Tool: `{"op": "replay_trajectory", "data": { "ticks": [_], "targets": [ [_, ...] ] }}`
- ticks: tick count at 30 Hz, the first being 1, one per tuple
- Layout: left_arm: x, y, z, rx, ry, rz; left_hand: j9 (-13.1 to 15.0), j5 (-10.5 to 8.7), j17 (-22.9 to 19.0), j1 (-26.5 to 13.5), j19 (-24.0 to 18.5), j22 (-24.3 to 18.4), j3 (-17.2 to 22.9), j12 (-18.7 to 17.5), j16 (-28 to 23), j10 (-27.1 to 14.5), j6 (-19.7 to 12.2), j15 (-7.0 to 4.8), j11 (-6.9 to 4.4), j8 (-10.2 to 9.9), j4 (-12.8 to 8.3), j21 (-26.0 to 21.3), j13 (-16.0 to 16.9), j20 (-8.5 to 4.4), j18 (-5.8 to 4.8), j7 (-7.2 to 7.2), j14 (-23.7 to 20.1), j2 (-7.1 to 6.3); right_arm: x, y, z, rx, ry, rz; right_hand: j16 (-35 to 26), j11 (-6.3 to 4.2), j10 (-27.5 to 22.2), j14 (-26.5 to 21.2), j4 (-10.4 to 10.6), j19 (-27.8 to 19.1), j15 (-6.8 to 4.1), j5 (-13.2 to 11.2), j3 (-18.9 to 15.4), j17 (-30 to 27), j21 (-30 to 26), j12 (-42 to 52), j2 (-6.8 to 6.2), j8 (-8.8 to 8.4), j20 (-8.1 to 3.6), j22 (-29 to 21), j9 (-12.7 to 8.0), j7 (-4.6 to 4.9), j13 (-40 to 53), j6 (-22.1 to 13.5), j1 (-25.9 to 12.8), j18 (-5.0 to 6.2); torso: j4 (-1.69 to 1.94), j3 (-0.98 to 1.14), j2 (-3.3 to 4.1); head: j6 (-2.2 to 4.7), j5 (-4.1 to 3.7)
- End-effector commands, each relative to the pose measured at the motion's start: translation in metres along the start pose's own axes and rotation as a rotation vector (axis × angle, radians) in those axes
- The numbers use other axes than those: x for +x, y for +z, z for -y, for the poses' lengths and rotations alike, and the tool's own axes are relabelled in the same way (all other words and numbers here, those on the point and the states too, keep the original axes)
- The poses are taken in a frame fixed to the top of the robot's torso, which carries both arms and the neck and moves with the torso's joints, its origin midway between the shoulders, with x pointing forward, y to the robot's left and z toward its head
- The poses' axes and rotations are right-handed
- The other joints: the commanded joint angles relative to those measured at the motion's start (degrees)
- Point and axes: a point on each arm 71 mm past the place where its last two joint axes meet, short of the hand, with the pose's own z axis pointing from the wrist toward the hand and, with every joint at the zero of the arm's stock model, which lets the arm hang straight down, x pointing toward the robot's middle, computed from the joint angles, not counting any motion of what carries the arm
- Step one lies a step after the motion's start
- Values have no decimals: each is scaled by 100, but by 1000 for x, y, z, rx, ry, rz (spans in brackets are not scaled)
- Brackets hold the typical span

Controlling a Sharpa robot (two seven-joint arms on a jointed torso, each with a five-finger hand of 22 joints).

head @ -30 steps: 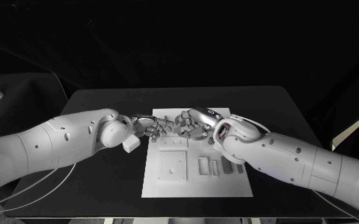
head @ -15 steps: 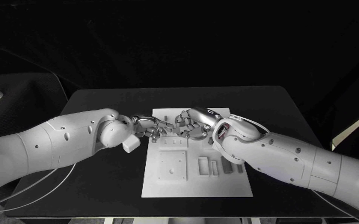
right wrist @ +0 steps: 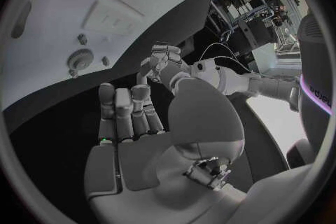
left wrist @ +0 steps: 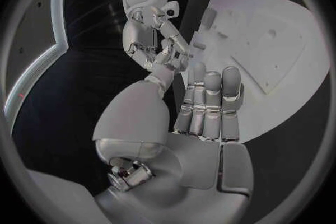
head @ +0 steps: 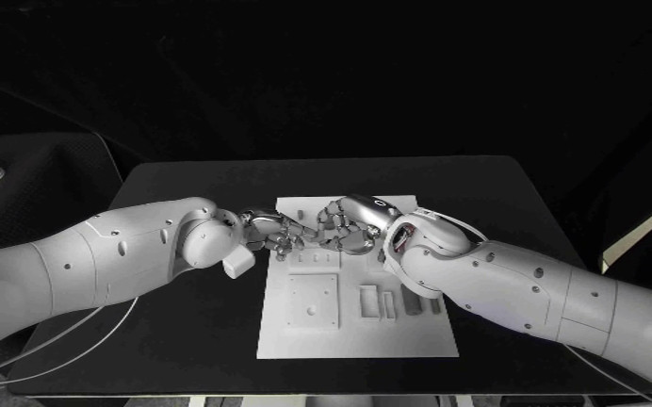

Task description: Assemble the parts on the task board

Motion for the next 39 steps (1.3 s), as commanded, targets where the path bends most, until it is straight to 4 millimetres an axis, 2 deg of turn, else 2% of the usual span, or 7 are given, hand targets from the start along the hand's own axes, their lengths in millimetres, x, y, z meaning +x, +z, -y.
{"op": "replay_trajectory", "data": {
  "ticks": [1, 4, 5, 15, 23, 28, 39],
  "targets": [
    [4, 1, 1, 1, 23, -27, 2, -10, 11, 76, -31, 9, 49, 26, -17, -32, 58, -2, 0, 41, -3, -17, 11, -23, 108, 3, -56, 19, 0, 0, -3, -12, 7, 5, 37, -17, 43, 24, 2, 30, -32, -10, 44, -2, 618, 40, -60, 20, 8, -1, 6, 72, -9, 113, -19, 74, 2, -1, 0, 0, 0],
    [5, 1, 1, 5, 29, -29, 18, -8, 30, 217, -31, 18, 152, 50, -7, -36, 202, 2, -1, 104, 12, -14, 25, -23, 98, 11, -60, 84, -1, 0, -3, -15, 9, 19, 37, -17, 44, 25, 2, 30, -32, -10, 45, -2, 619, 40, -61, 20, 8, -1, 6, 72, -9, 115, -19, 74, 1, 0, 2, -3, 2],
    [5, 1, 2, 6, 30, -32, 10, -7, 45, 389, -32, 25, 284, 67, -2, -38, 247, 2, -2, 109, 1, -12, 34, -28, 93, 23, -65, 131, -2, 0, -4, -15, 11, 26, 37, -17, 44, 25, 2, 31, -32, -10, 46, -2, 619, 40, -61, 20, 8, -1, 6, 72, -9, 116, -19, 74, 0, 0, 2, -5, 1],
    [7, 1, 4, 30, 32, -51, -19, -17, 84, 761, -46, 44, 666, 91, 8, -48, 294, 13, -11, 95, 6, -4, 48, -27, 70, 17, -89, 274, -2, 0, -6, -22, 22, 23, 38, -18, 47, 28, 3, 33, -33, -10, 49, -3, 620, 41, -62, 21, 8, -1, 6, 72, -10, 120, -20, 75, 0, 0, -1, -9, 2],
    [6, 1, 6, 64, 31, -46, -5, -26, 106, 864, -65, 62, 870, 123, 14, 34, 430, 36, -118, 154, 40, 15, 55, -14, 44, -62, -102, 359, 0, 1, -5, -19, 24, 8, 38, -19, 49, 30, 3, 35, -34, -10, 52, -3, 621, 42, -65, 21, 8, -1, 6, 72, -10, 124, -21, 75, 0, -3, -1, -11, -1],
    [6, 1, 7, 81, 30, -46, 30, -43, 131, 897, -80, 85, 1053, 135, 30, 189, 615, 44, -211, 245, 81, 49, 49, -6, 28, -134, -106, 462, -1, 1, -6, -24, 33, 16, 39, -19, 51, 31, 4, 35, -34, -11, 53, -4, 621, 42, -69, 21, 8, -1, 6, 72, -11, 126, -23, 75, 2, -2, -1, -17, -3],
    [5, 1, 8, 98, 23, -50, 91, -55, 165, 909, -90, 113, 1286, 132, 56, 420, 831, 40, -265, 362, 121, 96, 35, -4, 24, -193, -106, 539, -1, 2, -5, -29, 46, 27, 36, -20, 51, 36, 1, 37, -37, -16, 51, -8, 620, 37, -121, 1, 9, -2, -2, 77, -18, 110, -43, 74, 2, 0, -1, -15, 9]
  ]
}}
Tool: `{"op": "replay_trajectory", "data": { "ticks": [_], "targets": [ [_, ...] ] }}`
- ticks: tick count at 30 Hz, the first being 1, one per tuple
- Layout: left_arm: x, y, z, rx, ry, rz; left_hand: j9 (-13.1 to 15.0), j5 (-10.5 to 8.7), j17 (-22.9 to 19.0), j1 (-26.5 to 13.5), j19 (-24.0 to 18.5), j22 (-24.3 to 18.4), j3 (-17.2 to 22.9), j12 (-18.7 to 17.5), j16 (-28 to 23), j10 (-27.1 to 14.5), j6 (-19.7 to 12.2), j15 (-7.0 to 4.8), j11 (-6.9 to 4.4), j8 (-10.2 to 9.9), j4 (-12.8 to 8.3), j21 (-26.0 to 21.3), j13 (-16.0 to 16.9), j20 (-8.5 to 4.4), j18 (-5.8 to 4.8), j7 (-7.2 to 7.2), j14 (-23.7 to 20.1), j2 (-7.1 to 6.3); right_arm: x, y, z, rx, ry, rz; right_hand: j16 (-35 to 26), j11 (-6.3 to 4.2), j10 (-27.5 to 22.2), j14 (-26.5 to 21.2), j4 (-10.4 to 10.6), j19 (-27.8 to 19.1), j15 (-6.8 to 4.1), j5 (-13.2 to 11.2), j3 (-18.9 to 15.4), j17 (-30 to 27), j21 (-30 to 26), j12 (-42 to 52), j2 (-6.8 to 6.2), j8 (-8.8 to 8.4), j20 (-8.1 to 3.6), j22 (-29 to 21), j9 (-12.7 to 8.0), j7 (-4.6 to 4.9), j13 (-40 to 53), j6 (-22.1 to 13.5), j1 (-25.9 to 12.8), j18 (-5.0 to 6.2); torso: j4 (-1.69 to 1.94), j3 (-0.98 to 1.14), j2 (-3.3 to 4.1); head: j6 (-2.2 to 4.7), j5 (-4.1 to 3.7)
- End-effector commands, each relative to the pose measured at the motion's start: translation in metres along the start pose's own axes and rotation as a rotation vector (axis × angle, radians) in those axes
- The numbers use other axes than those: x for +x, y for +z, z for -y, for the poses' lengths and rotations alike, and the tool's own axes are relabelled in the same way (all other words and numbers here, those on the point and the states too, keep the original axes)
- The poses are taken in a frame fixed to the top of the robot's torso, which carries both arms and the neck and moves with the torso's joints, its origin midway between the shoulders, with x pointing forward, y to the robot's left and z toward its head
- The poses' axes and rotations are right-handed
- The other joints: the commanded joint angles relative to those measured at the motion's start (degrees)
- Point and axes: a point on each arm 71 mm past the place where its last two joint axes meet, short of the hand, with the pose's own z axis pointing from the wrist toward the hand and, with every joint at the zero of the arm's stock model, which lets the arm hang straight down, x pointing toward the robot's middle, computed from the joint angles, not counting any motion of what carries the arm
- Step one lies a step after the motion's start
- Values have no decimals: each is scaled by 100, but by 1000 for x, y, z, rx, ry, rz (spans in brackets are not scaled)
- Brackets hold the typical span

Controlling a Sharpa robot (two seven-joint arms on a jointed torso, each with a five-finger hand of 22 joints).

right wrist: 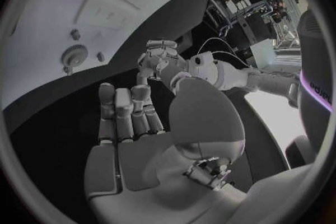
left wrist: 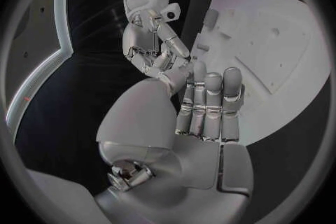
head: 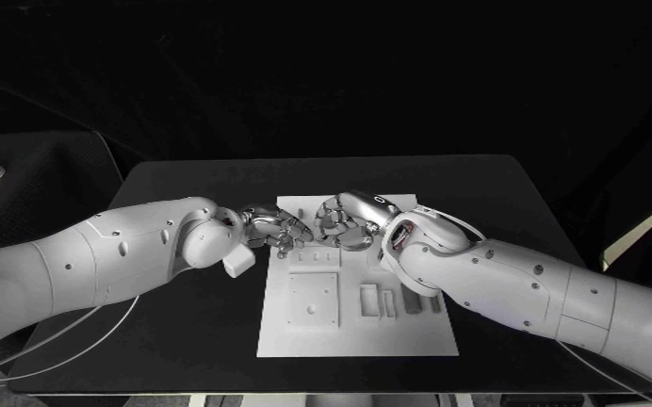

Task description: Assemble the parts on the task board

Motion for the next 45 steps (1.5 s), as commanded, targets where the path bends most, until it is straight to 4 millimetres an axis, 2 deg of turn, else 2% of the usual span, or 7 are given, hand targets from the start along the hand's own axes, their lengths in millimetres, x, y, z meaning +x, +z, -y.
{"op": "replay_trajectory", "data": {
  "ticks": [1, 5, 8, 14, 32, 40, 45],
  "targets": [
    [4, 1, 6, 47, -9, -37, 1028, -12, 9, 15, -49, 10, 33, 23, 34, 55, 437, 0, 0, 235, 2, 30, 0, -4, 111, -185, -27, 54, 2, 0, -1, -14, 12, -4, 36, -9, 21, 4, -15, 38, -28, -16, 34, -8, 620, 15, -61, 3, 9, -3, 3, 65, -7, 98, 17, 75, 0, 2, -1, 4, 6],
    [4, 1, 6, 45, -21, -31, 1029, -14, 10, 13, -49, 11, 36, 22, 35, 60, 440, 0, -1, 237, 2, 32, -1, -4, 111, -185, -27, 49, 2, 1, -1, -16, 13, -3, 36, -9, 21, 4, -15, 38, -28, -15, 35, -9, 620, 15, -62, 2, 9, -3, 3, 65, -7, 98, 16, 75, -1, 1, 3, 9, 4],
    [3, 0, 5, 39, -33, -30, 1023, -22, 20, -15, -46, 23, 54, -11, 43, 58, 402, -4, 11, 213, -8, 55, -17, -7, 114, -159, -20, -39, 2, 1, -1, -18, 13, -4, 35, -9, 21, 4, -13, 39, -28, -14, 40, -9, 620, 14, -56, 2, 9, -3, 3, 64, -8, 100, 16, 75, 1, 4, 3, 7, 8],
    [0, -1, 3, 27, -42, -38, 979, -30, 50, -263, -70, 55, 16, -186, 39, -122, 147, 6, 98, 62, 50, 118, -87, -8, 113, -60, -22, -329, 2, 1, -1, -18, 14, -5, 34, -10, 23, 6, -10, 42, -29, -10, 50, -11, 620, 13, -44, 2, 9, -3, 3, 63, -10, 106, 18, 76, -2, 2, 2, 9, 0],
    [0, -1, 2, 15, -55, -57, 923, -30, 62, -410, -127, 60, -2, -300, 4, -333, -109, 30, 175, -78, 93, 126, -120, -5, 105, -12, -69, -402, 3, 2, -4, -24, 17, -8, 33, -11, 26, 10, -6, 46, -31, -8, 67, -14, 621, 13, -30, 2, 8, -4, 3, 61, -13, 117, 20, 77, 2, 1, 1, 3, 12],
    [-2, -2, 1, 3, -59, -49, 889, -45, 108, -1046, -220, 76, -360, -345, -32, -526, -333, 71, 226, -138, 337, 161, -97, -1, 91, 37, -128, -746, 3, 2, -4, -23, 17, -8, 33, -11, 26, 11, -6, 47, -31, -8, 71, -15, 621, 12, -28, 2, 8, -4, 3, 61, -14, 120, 20, 77, 2, -1, 1, 1, 18],
    [0, -2, 1, 2, -58, -61, 889, -48, 125, -1225, -249, 80, -539, -340, -39, -556, -363, 71, 232, -132, 353, 170, -83, -6, 95, 40, -141, -844, 4, 3, -4, -22, 17, -10, 33, -12, 27, 11, -6, 47, -32, -8, 73, -15, 621, 12, -28, 2, 8, -5, 3, 61, -15, 122, 20, 77, 0, -1, 0, 2, 17]
  ]
}}
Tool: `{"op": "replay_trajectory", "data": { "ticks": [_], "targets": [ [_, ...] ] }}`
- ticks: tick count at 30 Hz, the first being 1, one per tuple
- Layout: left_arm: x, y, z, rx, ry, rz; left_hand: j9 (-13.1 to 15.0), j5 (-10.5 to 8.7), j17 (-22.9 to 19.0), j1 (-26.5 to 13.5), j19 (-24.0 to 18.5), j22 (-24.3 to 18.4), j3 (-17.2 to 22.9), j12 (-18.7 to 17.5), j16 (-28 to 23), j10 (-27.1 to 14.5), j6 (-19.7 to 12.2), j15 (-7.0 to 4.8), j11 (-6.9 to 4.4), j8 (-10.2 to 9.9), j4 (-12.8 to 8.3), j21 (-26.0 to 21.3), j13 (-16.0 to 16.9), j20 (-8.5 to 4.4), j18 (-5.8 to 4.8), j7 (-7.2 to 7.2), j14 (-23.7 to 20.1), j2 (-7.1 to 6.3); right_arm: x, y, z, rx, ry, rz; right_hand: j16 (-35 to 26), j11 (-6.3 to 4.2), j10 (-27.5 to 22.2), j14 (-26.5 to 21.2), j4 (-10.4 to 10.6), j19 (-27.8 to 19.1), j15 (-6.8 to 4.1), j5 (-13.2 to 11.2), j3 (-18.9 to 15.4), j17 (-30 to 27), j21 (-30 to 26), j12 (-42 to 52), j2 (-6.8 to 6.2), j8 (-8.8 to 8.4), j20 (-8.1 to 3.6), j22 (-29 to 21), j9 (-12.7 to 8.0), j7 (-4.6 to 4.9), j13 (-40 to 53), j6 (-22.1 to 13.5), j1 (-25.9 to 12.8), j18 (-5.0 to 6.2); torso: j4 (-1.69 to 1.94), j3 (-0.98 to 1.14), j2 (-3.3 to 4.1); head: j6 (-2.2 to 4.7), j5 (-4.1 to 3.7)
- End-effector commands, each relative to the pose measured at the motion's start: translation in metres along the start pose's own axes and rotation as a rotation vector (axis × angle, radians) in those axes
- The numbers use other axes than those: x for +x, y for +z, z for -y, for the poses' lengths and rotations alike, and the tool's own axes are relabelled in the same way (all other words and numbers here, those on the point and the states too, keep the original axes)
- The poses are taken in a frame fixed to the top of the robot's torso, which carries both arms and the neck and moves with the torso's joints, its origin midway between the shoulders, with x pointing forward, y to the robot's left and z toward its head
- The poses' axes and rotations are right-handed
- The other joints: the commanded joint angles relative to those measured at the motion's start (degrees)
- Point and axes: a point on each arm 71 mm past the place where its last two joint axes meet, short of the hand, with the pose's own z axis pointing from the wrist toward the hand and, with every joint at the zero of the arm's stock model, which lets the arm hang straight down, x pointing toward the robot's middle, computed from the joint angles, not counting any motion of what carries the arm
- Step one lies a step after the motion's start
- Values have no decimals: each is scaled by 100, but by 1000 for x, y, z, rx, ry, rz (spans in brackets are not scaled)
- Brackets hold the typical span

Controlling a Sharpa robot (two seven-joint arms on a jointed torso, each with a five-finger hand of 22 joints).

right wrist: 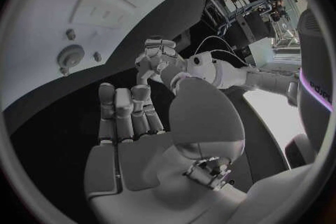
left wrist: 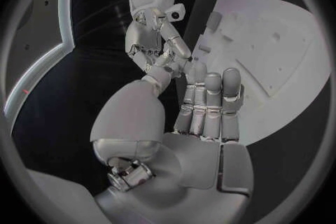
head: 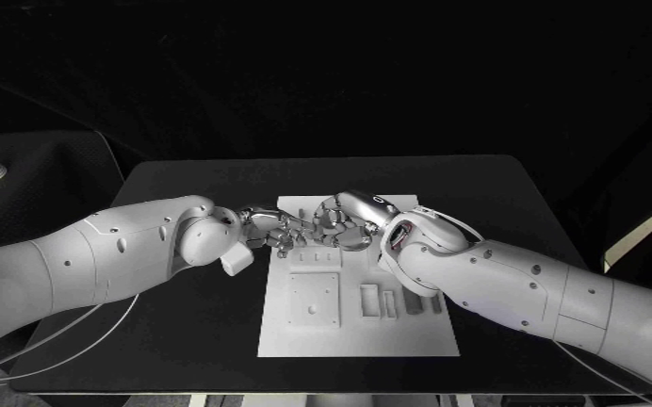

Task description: Assemble the parts on the task board

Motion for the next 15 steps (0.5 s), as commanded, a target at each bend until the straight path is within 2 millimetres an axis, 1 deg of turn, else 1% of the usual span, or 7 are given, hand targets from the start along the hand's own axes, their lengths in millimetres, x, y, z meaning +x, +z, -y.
{"op": "replay_trajectory", "data": {
  "ticks": [1, 6, 8, 15],
  "targets": [
    [4, 1, 3, 13, -12, -37, -4, -29, 10, -67, -46, 6, -61, -31, -39, -42, -47, -1, 4, -18, -5, 18, 9, -4, 58, -10, -31, -23, 2, 0, -1, -8, 3, -14, 33, -13, 26, 4, -6, 48, -44, -8, 42, -10, 621, 12, -28, 36, 8, -5, 7, 68, -5, 101, 20, 78, -1, 0, 0, -1, -2],
    [4, 0, 3, 15, -11, -45, -9, -30, 18, -115, -77, 4, -178, -40, -50, -81, -85, 0, 6, -25, -61, 15, 12, -8, 62, -11, -53, -78, 2, 1, -1, -7, 3, -14, 32, -13, 26, 5, -6, 48, -44, -8, 44, -10, 621, 12, -28, 36, 8, -5, 7, 68, -6, 103, 21, 78, -2, 0, 1, -2, -4],
    [4, 1, 3, 14, -11, -43, -11, -31, 24, -143, -98, 4, -270, -42, -56, -102, -104, 1, 6, -26, -114, 14, 16, -10, 64, -14, -67, -102, 2, 1, -1, -7, 3, -14, 32, -13, 26, 5, -6, 48, -44, -8, 44, -10, 621, 12, -28, 36, 8, -5, 7, 68, -6, 103, 21, 78, -1, 1, 0, -3, -5],
    [5, 1, 3, 9, -11, -41, -14, -30, 38, -163, -125, 5, -438, -42, -61, -133, -132, 1, 7, -24, -235, 17, 25, -14, 68, -14, -84, -129, 3, 1, -2, -10, 5, -14, 32, -14, 27, 6, -6, 49, -45, -8, 48, -11, 621, 12, -27, 35, 8, -5, 6, 67, -7, 105, 21, 78, -2, 1, 1, -4, -7]
  ]
}}
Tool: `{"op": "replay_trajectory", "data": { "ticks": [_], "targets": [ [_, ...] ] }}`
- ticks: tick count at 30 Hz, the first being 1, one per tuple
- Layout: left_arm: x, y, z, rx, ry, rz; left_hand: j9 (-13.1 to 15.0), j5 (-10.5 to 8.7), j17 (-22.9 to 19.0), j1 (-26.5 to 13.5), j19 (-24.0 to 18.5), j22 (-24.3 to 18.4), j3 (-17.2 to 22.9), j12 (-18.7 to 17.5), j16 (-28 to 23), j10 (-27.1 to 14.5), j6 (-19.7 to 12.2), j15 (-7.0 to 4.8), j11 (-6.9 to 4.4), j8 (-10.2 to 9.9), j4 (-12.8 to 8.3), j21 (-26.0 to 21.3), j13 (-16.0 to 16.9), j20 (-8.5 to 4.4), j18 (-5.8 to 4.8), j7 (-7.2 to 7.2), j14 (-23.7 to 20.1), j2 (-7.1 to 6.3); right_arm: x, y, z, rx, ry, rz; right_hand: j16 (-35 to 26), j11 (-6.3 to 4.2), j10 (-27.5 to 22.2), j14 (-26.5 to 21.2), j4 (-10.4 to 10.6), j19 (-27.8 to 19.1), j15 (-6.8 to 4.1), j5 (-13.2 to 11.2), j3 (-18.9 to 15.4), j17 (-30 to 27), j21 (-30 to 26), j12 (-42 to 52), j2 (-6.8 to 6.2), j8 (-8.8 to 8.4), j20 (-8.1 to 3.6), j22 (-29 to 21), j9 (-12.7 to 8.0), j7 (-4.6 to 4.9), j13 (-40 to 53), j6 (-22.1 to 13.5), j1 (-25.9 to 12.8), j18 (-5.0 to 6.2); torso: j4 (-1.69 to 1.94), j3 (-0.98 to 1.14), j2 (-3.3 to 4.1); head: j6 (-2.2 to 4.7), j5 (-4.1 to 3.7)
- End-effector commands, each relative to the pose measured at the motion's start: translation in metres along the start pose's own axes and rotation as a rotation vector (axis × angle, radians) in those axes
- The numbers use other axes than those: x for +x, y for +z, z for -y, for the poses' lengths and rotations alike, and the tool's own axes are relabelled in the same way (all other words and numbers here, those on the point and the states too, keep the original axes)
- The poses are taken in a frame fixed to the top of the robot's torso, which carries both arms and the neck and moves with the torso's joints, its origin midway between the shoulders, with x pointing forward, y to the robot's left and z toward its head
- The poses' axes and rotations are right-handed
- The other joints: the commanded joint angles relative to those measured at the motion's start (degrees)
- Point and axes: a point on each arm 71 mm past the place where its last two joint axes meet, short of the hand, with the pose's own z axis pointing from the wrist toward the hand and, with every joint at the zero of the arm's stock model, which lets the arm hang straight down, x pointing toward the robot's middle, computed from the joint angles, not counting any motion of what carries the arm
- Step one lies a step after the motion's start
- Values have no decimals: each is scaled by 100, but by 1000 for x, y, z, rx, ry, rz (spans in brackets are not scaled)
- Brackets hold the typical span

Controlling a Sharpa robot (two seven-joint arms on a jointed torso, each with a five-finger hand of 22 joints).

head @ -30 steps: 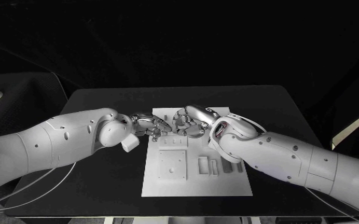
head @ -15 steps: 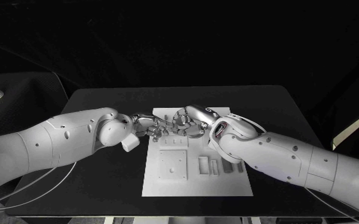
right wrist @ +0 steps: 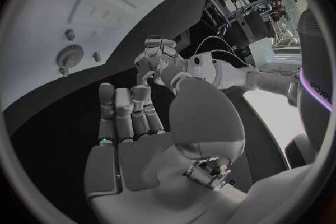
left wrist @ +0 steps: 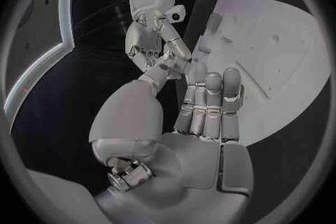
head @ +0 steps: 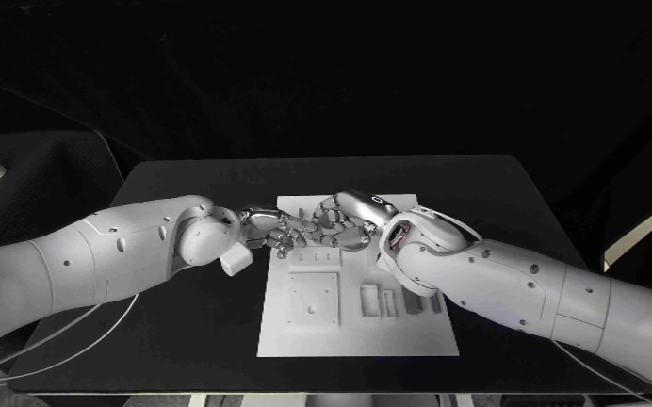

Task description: Assemble the parts on the task board

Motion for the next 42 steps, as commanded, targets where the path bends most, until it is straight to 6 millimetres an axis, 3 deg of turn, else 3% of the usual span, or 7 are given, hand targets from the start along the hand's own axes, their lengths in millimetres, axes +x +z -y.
{"op": "replay_trajectory", "data": {
  "ticks": [1, 19, 26, 35, 42],
  "targets": [
    [5, 1, 3, 14, -9, -30, -4, -31, 8, -54, -35, 6, -47, -20, -39, -42, -35, 0, -1, -14, -9, 17, 8, -4, 116, 2, -40, -19, 2, 0, -2, -10, 4, -13, 32, -14, 26, 5, 10, 49, -45, -8, 32, -7, 621, 12, -27, 15, 8, -5, 6, 72, -7, 99, 21, 78, 0, 1, 1, 0, 0],
    [6, 3, 3, 7, -5, -24, -9, -30, 29, -112, -54, 9, -316, -16, -39, -87, -73, -2, 7, -11, -150, 27, 21, -7, 120, 7, -44, -52, 3, 2, -4, -13, 5, -18, 31, -15, 28, 7, 10, 50, -46, -8, 37, -8, 621, 12, -27, 14, 8, -6, 6, 71, -9, 103, 21, 78, 0, 1, 0, -3, 1],
    [5, 3, 4, 7, -5, -12, 7, -16, 42, -53, -34, 14, -332, 21, -30, -42, -10, -13, -13, 32, -177, 42, 42, -18, 135, -15, -25, 61, 3, 2, -4, -14, 5, -17, 31, -15, 28, 7, 10, 50, -46, -8, 40, -8, 621, 11, -27, 14, 8, -6, 6, 71, -9, 104, 20, 78, 0, 2, -1, -3, 3],
    [5, 4, 4, 10, -5, 2, 56, -4, 73, 299, 29, 17, -119, 95, -11, 101, 186, -36, -104, 144, -187, 75, 78, -28, 157, -103, 33, 345, 3, 2, -5, -18, 6, -15, 31, -15, 29, 8, 10, 51, -47, -9, 43, -9, 621, 11, -27, 13, 8, -6, 6, 71, -10, 106, 20, 79, -1, 3, 0, -11, 5],
    [4, 4, 5, 15, -6, 16, 88, -4, 88, 426, 60, 19, 3, 151, 3, 237, 320, -48, -145, 211, -164, 92, 100, -25, 159, -144, 70, 440, 3, 2, -5, -19, 6, -13, 30, -15, 29, 9, 10, 52, -47, -9, 45, -10, 621, 11, -28, 13, 8, -6, 5, 71, -11, 107, 19, 79, 0, 3, -1, -11, 3]
  ]
}}
